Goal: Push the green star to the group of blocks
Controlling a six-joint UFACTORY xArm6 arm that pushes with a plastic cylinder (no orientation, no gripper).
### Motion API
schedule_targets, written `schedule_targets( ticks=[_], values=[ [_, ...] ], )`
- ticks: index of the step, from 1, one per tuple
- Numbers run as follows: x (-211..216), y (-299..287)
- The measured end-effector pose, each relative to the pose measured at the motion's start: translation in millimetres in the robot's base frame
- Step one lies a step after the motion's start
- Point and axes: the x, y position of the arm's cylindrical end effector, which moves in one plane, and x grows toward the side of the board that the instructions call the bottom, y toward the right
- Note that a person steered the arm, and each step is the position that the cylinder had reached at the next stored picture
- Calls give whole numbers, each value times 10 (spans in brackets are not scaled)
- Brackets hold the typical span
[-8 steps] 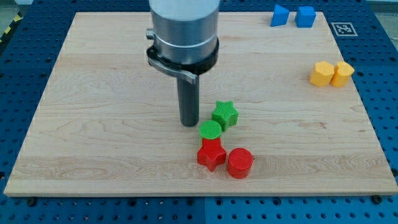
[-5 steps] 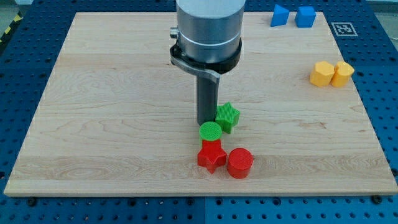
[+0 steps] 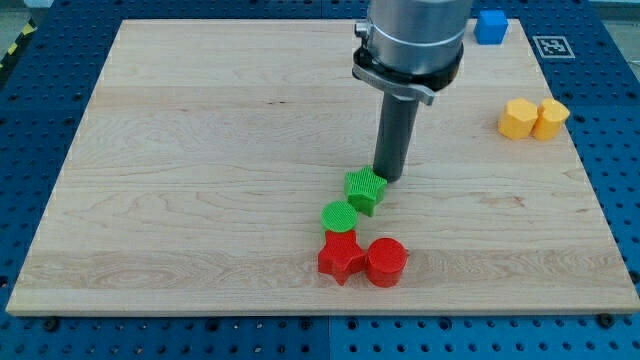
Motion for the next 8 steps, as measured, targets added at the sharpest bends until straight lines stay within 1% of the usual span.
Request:
schedule_targets(
  ticks=[1,3,4,5,6,7,8],
  values=[
    [229,0],
    [146,0],
    [-198,-141],
    [-214,-544],
    [-70,-495],
    [83,-205],
    [362,-85]
  ],
)
